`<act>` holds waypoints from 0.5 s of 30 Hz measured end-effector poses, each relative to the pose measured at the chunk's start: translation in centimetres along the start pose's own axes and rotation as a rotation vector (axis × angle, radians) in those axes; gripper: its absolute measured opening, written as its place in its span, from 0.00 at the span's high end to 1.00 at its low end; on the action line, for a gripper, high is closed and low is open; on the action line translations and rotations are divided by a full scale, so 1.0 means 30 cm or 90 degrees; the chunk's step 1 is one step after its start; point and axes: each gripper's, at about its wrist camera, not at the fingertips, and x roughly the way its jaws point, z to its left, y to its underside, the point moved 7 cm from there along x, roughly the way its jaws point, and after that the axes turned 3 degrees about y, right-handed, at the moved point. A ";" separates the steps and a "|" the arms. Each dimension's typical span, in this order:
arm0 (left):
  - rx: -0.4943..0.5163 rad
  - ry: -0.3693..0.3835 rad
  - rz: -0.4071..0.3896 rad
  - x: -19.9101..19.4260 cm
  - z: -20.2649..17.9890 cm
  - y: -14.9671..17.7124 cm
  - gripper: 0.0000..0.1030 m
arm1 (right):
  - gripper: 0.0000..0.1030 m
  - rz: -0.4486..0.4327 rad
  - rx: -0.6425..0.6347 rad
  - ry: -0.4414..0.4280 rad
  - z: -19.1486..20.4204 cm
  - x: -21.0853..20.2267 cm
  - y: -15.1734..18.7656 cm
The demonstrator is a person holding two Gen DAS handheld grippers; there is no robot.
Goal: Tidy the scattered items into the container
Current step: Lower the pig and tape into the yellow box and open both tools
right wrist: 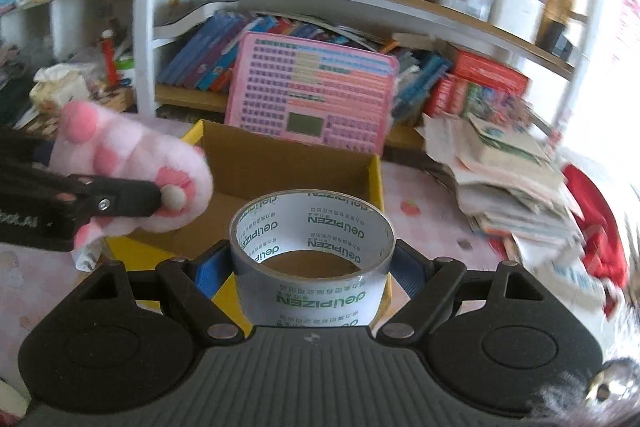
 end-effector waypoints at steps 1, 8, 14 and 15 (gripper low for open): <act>0.009 -0.009 0.005 0.023 -0.001 -0.010 0.26 | 0.20 0.002 -0.022 -0.011 -0.005 0.031 -0.011; 0.085 -0.062 0.077 0.204 -0.001 -0.048 0.26 | 0.19 0.042 -0.208 -0.096 -0.004 0.248 -0.083; 0.159 -0.101 0.136 0.334 0.002 -0.054 0.25 | 0.19 0.101 -0.349 -0.162 0.024 0.413 -0.097; 0.166 -0.105 0.148 0.354 0.005 -0.049 0.25 | 0.19 0.115 -0.364 -0.180 0.032 0.437 -0.093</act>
